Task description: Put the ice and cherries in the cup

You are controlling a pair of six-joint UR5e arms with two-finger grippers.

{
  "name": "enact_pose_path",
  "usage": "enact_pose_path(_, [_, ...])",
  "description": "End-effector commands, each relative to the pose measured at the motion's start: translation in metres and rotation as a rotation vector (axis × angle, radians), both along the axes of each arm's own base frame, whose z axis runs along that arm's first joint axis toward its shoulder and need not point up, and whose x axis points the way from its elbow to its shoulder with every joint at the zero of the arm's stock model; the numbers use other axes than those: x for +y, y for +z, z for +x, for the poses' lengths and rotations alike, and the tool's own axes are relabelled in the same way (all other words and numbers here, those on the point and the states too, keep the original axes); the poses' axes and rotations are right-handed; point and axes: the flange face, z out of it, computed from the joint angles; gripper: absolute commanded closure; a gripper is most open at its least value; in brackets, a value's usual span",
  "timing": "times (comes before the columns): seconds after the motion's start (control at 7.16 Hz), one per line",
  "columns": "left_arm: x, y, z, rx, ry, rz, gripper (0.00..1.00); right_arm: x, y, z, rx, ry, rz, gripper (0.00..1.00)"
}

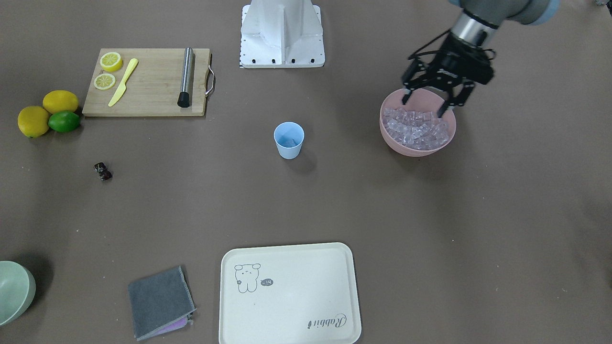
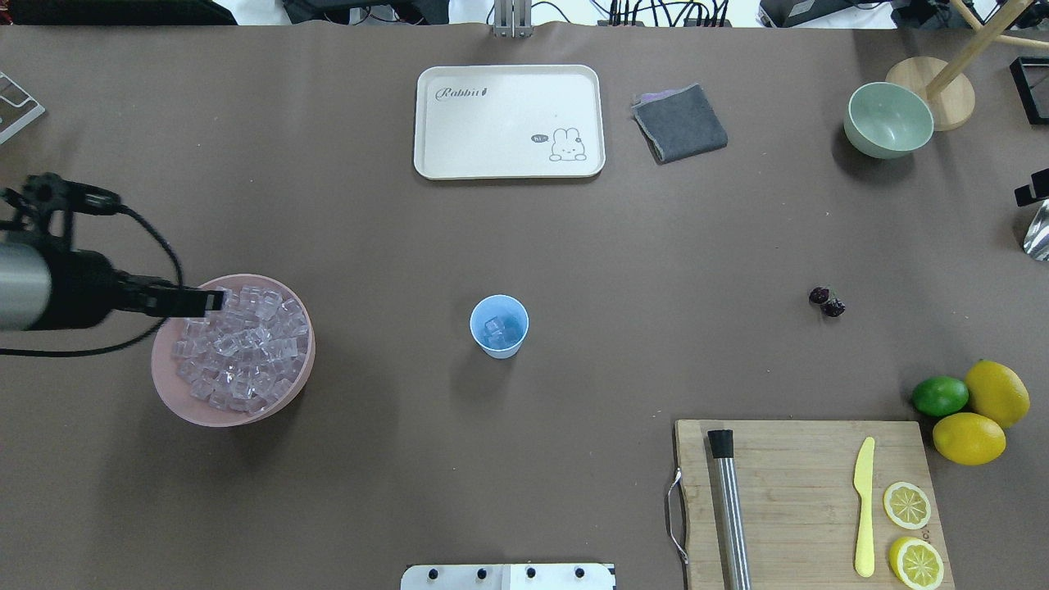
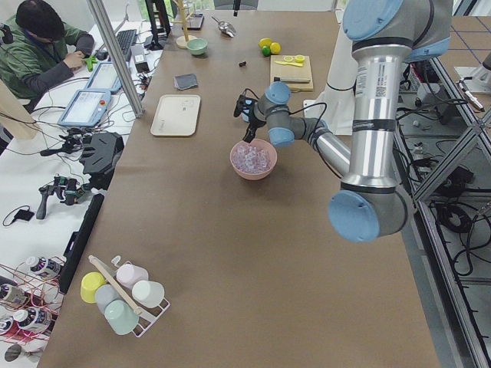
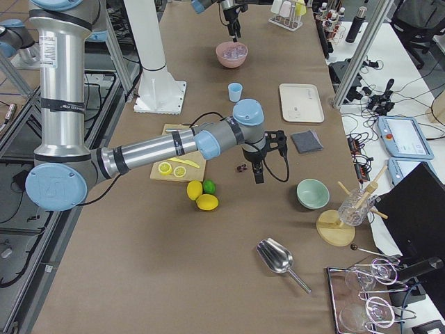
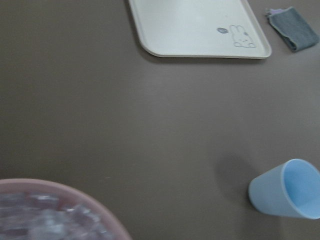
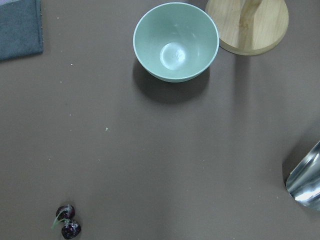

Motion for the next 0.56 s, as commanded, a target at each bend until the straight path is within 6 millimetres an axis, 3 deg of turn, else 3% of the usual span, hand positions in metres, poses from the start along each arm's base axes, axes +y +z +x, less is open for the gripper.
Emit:
enact_pose_path(0.0, [-0.007, 0.109, -0.179, -0.133, 0.087, 0.109, 0.01, 0.000, -0.008, 0.000, -0.007, 0.003, 0.015, 0.00])
enact_pose_path(0.14, [-0.013, 0.144, -0.223, -0.166, 0.093, 0.103, 0.01, 0.000, -0.010, 0.000, -0.010, 0.005, 0.037, 0.00])
enact_pose_path(0.28, [-0.015, 0.158, -0.249, -0.217, 0.136, 0.048, 0.01, -0.001, -0.009, 0.000, -0.010, 0.007, 0.033, 0.00])
enact_pose_path(0.42, [-0.034, 0.161, -0.271, -0.270, 0.203, 0.011, 0.01, -0.001, -0.008, -0.001, -0.010, 0.007, 0.032, 0.00])
